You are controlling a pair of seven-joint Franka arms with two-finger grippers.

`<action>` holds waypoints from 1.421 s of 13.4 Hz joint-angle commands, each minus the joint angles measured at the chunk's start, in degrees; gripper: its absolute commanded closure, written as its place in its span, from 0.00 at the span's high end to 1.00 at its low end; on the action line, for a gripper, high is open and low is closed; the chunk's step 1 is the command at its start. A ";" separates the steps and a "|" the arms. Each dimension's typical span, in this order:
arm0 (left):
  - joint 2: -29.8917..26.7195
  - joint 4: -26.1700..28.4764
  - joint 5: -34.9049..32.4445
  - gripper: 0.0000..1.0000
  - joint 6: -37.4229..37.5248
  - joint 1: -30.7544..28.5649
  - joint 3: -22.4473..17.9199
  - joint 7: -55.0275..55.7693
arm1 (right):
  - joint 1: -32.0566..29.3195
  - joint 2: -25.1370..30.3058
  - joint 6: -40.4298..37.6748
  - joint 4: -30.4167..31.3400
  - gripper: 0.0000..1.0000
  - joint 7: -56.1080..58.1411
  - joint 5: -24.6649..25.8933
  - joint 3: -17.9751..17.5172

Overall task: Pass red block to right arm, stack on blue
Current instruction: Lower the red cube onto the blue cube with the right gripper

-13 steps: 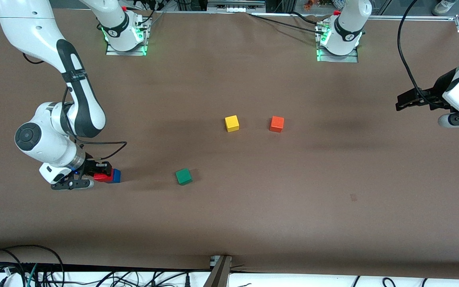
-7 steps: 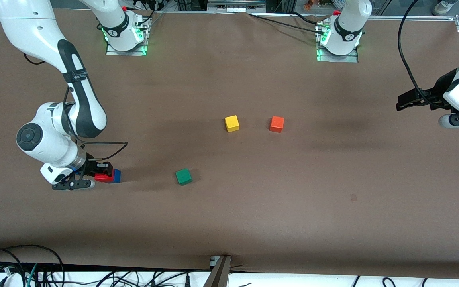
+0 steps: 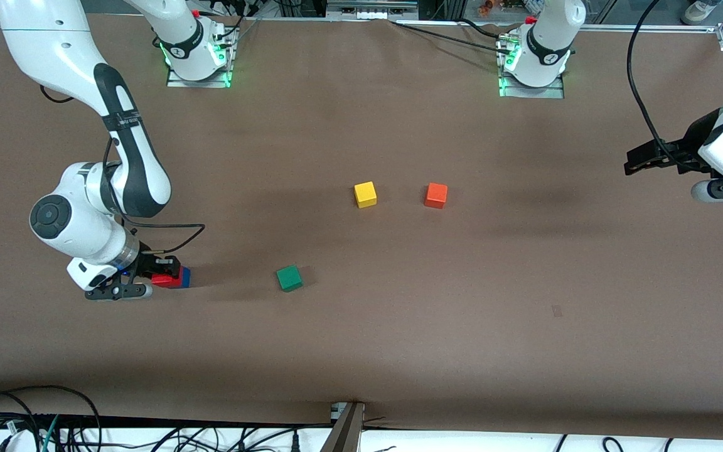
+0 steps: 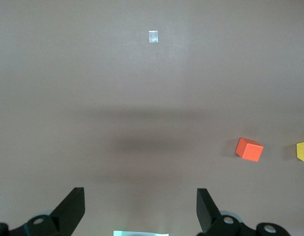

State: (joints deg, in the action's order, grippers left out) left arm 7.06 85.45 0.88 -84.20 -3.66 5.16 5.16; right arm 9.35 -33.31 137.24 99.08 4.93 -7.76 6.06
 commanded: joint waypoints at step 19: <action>0.58 -1.25 1.14 1.00 0.26 -0.99 0.02 0.28 | 0.49 -0.70 -2.86 -1.43 0.03 -3.53 2.93 0.88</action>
State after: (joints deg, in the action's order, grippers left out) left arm 7.17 85.45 0.91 -84.20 -4.33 5.16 5.17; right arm 9.40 -33.35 135.61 98.70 2.51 -6.30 6.36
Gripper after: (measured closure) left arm 0.000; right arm 0.441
